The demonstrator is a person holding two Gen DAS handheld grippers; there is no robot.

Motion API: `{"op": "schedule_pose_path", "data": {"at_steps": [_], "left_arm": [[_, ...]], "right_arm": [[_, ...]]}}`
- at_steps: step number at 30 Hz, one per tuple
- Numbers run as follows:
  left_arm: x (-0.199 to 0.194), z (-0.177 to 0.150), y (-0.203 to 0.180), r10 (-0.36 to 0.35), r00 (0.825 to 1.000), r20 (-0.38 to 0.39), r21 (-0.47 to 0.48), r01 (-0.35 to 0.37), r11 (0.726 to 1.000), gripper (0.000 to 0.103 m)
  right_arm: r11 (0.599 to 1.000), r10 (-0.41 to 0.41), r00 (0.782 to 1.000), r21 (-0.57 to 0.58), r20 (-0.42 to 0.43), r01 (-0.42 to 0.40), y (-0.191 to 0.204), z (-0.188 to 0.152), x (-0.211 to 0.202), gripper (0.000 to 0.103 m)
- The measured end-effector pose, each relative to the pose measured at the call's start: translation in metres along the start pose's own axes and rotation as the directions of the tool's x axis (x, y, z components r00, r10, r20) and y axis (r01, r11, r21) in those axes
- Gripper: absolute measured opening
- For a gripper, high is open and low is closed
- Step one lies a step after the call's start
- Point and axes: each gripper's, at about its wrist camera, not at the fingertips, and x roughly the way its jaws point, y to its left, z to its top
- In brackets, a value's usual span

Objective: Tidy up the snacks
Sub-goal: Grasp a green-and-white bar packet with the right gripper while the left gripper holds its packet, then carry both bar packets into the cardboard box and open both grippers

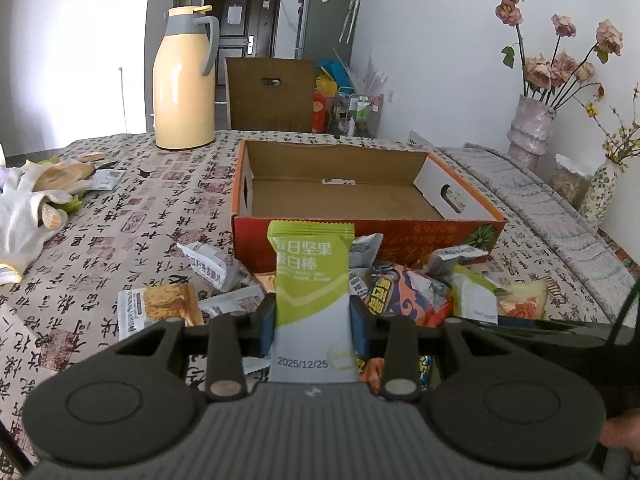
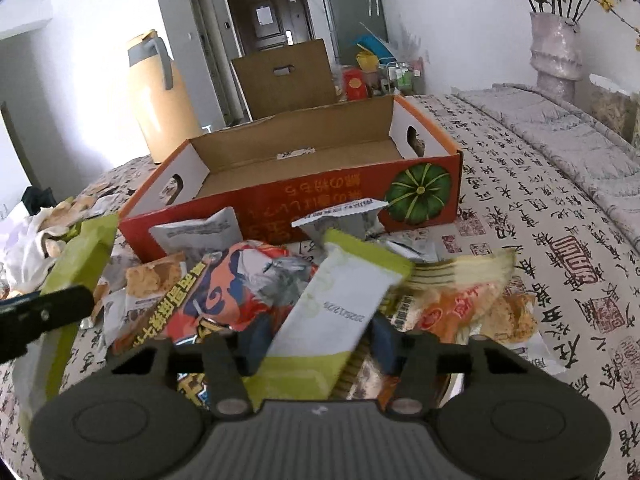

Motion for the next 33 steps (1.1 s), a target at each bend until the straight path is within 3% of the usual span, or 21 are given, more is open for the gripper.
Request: {"op": "schedule_pose_path", "data": {"at_steps": [8, 22, 33], "left_arm": [[-0.002, 0.003, -0.003, -0.004, 1.0, 0.011, 0.005, 0.004, 1.0, 0.038], [-0.005, 0.016, -0.01, -0.007, 0.999, 0.032, 0.02, 0.006, 1.0, 0.038], [0.008, 0.046, -0.023, 0.005, 0.999, 0.049, 0.055, -0.008, 0.998, 0.038]], "right_arm": [[0.999, 0.029, 0.999, -0.03, 0.033, -0.028, -0.003, -0.002, -0.009, 0.036], [0.997, 0.058, 0.993, -0.066, 0.107, -0.051, 0.0, 0.007, -0.029, 0.035], [0.993, 0.077, 0.983, -0.097, 0.17, -0.061, 0.001, 0.042, -0.035, 0.035]]}}
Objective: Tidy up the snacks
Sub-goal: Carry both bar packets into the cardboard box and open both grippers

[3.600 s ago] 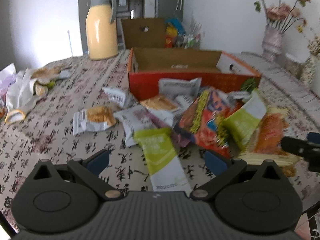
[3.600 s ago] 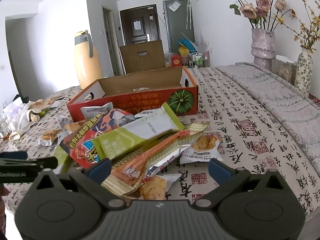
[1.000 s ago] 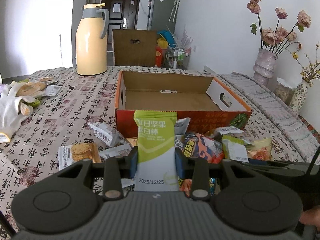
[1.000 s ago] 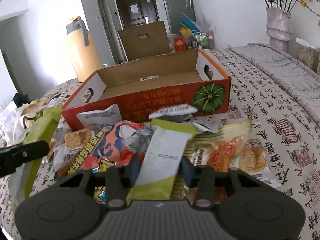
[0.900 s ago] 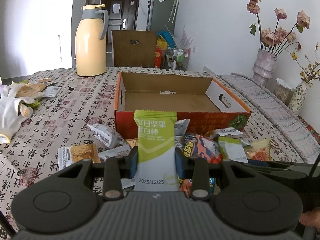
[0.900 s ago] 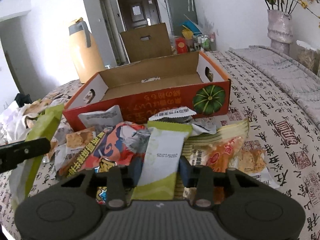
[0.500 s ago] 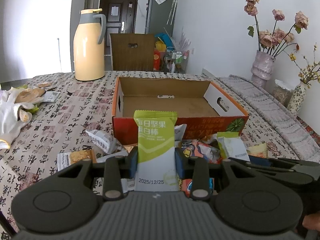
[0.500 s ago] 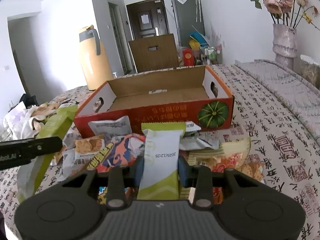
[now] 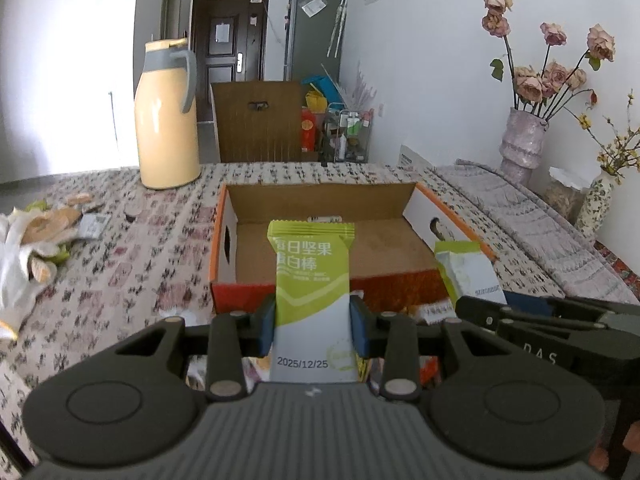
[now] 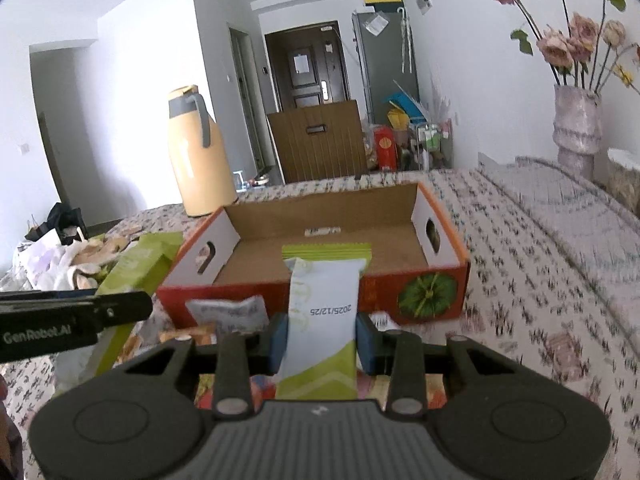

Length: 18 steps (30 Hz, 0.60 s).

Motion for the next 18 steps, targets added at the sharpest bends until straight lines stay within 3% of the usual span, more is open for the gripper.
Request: {"op": "schedule_pose_path", "data": {"at_steps": [9, 18], "left_arm": [[0.023, 0.035, -0.009, 0.026, 0.999, 0.028, 0.023, -0.027, 0.999, 0.038], [0.066, 0.067, -0.008, 0.038, 0.999, 0.009, 0.027, -0.039, 0.999, 0.038]], "right_arm": [[1.0, 0.009, 1.0, -0.017, 0.017, -0.009, -0.01, 0.045, 0.027, 0.035], [0.999, 0.03, 1.0, -0.025, 0.006, -0.03, -0.023, 0.09, 0.073, 0.035]]}}
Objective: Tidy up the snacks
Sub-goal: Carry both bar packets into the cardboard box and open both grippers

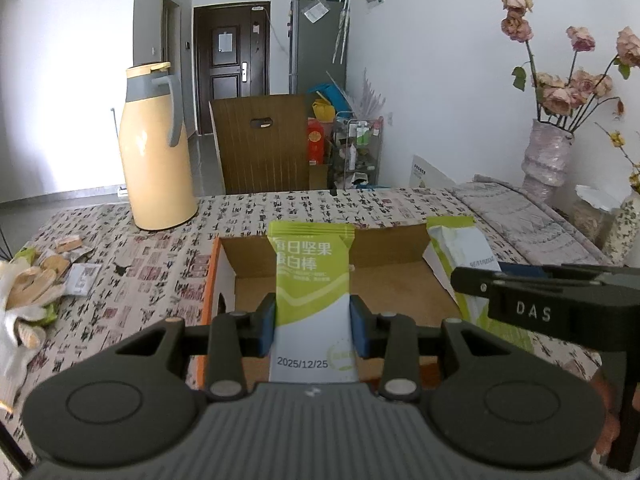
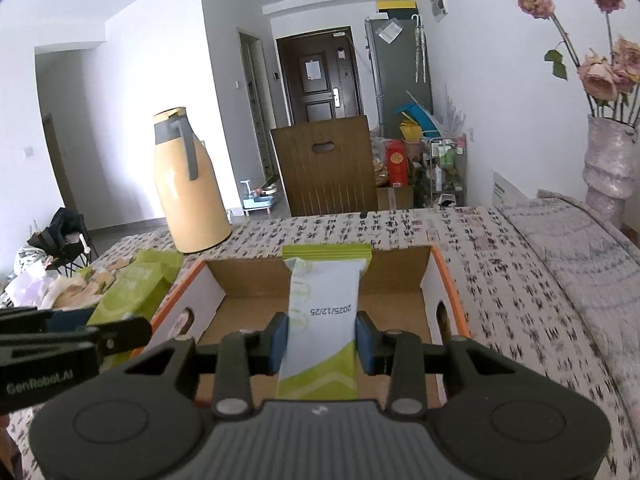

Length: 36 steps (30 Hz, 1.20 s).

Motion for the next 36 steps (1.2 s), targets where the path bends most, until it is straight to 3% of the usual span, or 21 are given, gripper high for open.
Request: {"op": "schedule_pose_path", "data": {"at_steps": [11, 22, 26, 27, 29, 31, 34, 36], "left_arm": [[0.072, 0.028, 0.002, 0.019, 0.997, -0.069, 0.005, -0.019, 1.0, 0.038], [0.143, 0.014, 0.005, 0.074, 0.966, -0.248, 0.016, -0.073, 0.997, 0.038], [0.144, 0.01, 0.01, 0.077, 0.965, -0.252, 0.009, -0.077, 0.997, 0.041], [0.142, 0.011, 0.01, 0.076, 0.967, -0.244, 0.008, -0.077, 0.997, 0.046], [0.136, 0.013, 0.01, 0.079, 0.972, -0.219, 0.009, -0.079, 0.997, 0.061], [0.13, 0.014, 0.011, 0.095, 0.978, -0.187, 0.011, -0.094, 0.995, 0.084], [0.117, 0.017, 0.012, 0.106, 0.984, -0.142, 0.009, -0.106, 0.994, 0.102], [0.108, 0.019, 0.012, 0.113, 0.987, -0.117, 0.006, -0.113, 0.994, 0.103]], "right_arm": [[1.0, -0.023, 0.994, 0.014, -0.106, 0.024, -0.022, 0.036, 0.085, 0.035], [0.998, -0.068, 0.965, -0.005, -0.252, 0.069, -0.034, 0.016, 0.152, 0.036], [0.997, -0.071, 0.963, -0.003, -0.259, 0.073, -0.036, 0.012, 0.152, 0.039], [0.997, -0.078, 0.964, -0.002, -0.254, 0.081, -0.037, 0.011, 0.15, 0.042], [0.996, -0.084, 0.966, 0.008, -0.244, 0.088, -0.04, 0.012, 0.146, 0.067], [0.994, -0.102, 0.97, 0.006, -0.222, 0.106, -0.041, 0.012, 0.139, 0.077], [0.994, -0.101, 0.972, 0.006, -0.21, 0.105, -0.043, 0.014, 0.129, 0.092], [0.994, -0.106, 0.973, 0.003, -0.204, 0.109, -0.044, 0.014, 0.122, 0.103]]}}
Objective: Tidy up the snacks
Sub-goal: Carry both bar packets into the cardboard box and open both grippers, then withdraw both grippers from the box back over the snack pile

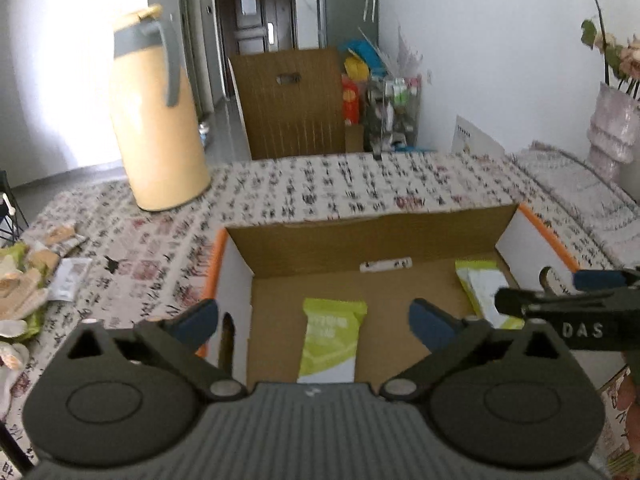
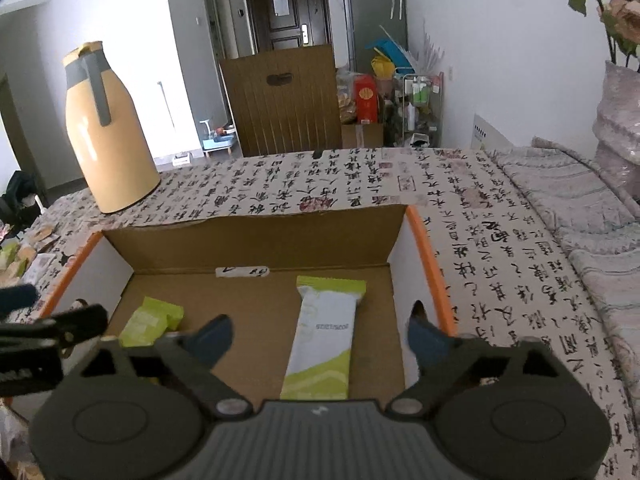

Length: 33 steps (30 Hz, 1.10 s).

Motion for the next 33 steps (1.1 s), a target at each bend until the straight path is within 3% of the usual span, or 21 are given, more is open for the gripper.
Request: {"op": "schedule_pose_path", "data": {"at_steps": [18, 26, 33], "left_arm": [[-0.076, -0.026, 0.014, -0.016, 0.997, 0.073, -0.012, 0.017, 1.0, 0.103], [-0.116, -0.056, 0.021, -0.031, 0.993, 0.113, 0.011, 0.03, 0.999, 0.103], [-0.141, -0.088, 0.029, -0.056, 0.992, 0.117, 0.017, 0.055, 0.998, 0.103]], "right_arm": [[0.999, 0.023, 0.994, -0.046, 0.105, -0.018, 0.016, -0.032, -0.094, 0.103], [0.996, 0.045, 0.986, -0.087, 0.163, -0.031, 0.027, -0.069, -0.147, 0.103], [0.994, 0.039, 0.985, -0.107, 0.166, -0.021, 0.032, -0.113, -0.172, 0.103]]}}
